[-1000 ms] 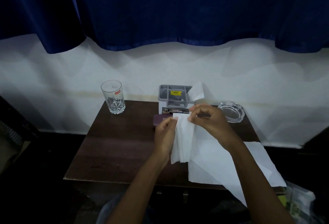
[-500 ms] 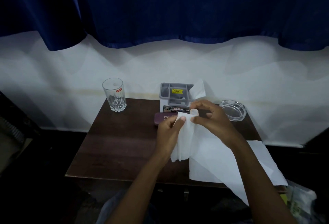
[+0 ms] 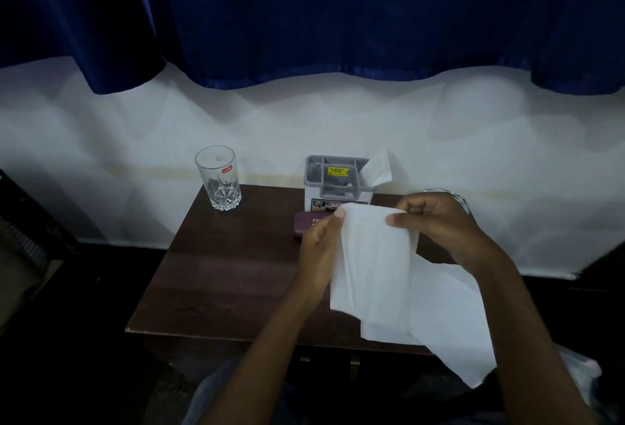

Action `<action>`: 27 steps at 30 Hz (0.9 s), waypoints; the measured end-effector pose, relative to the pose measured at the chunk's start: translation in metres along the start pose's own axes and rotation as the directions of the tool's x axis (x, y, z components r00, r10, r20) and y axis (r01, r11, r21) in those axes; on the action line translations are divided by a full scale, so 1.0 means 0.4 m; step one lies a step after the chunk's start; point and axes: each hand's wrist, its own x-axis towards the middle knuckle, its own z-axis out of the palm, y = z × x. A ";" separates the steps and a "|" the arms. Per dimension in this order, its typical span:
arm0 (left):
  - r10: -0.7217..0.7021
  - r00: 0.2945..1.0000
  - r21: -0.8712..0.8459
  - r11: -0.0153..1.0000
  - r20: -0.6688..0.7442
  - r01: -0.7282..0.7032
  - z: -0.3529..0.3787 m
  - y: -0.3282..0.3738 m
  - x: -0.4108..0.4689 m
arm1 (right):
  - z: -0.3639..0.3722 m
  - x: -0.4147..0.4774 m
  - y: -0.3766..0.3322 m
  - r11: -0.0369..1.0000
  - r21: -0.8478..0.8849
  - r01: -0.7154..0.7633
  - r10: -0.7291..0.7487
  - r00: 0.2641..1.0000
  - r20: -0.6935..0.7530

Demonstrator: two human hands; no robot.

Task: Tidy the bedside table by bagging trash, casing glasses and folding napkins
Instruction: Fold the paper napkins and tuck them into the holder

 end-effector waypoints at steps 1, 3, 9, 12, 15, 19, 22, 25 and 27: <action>-0.067 0.996 -0.011 0.998 0.052 0.068 0.000 0.006 -0.005 | -0.001 -0.001 -0.001 1.000 0.025 -0.006 0.007 1.000 -0.013; -0.155 0.970 0.032 0.988 0.186 0.152 -0.004 0.004 -0.010 | -0.002 -0.005 -0.002 0.997 0.076 -0.012 0.015 0.999 -0.043; -0.143 0.990 -0.070 0.987 0.016 0.144 -0.023 -0.011 0.013 | -0.024 -0.017 -0.002 0.959 0.266 -0.102 0.140 0.982 -0.130; -0.138 0.985 -0.096 0.987 -0.100 0.129 -0.032 -0.018 0.026 | -0.032 -0.019 0.005 0.959 0.247 -0.140 0.178 0.974 -0.139; -0.138 0.981 -0.110 0.986 -0.134 0.124 -0.032 -0.016 0.026 | -0.032 -0.021 0.011 0.955 0.274 -0.114 0.148 0.984 -0.104; -0.141 0.978 -0.142 0.983 -0.156 0.119 -0.031 -0.016 0.026 | -0.034 -0.017 0.016 0.952 0.299 -0.070 0.097 0.992 -0.078; -0.154 0.975 -0.171 0.977 -0.158 0.127 -0.038 -0.022 0.031 | -0.038 -0.013 0.019 0.952 0.299 -0.066 0.093 0.993 -0.077; -0.200 0.972 -0.249 0.954 -0.121 0.165 -0.041 -0.024 0.033 | -0.037 -0.015 0.015 0.950 0.307 -0.058 0.081 0.995 -0.063; -0.282 0.959 -0.342 0.905 -0.038 0.253 -0.041 -0.018 0.031 | -0.030 -0.016 0.015 0.958 0.282 -0.045 0.067 0.995 -0.069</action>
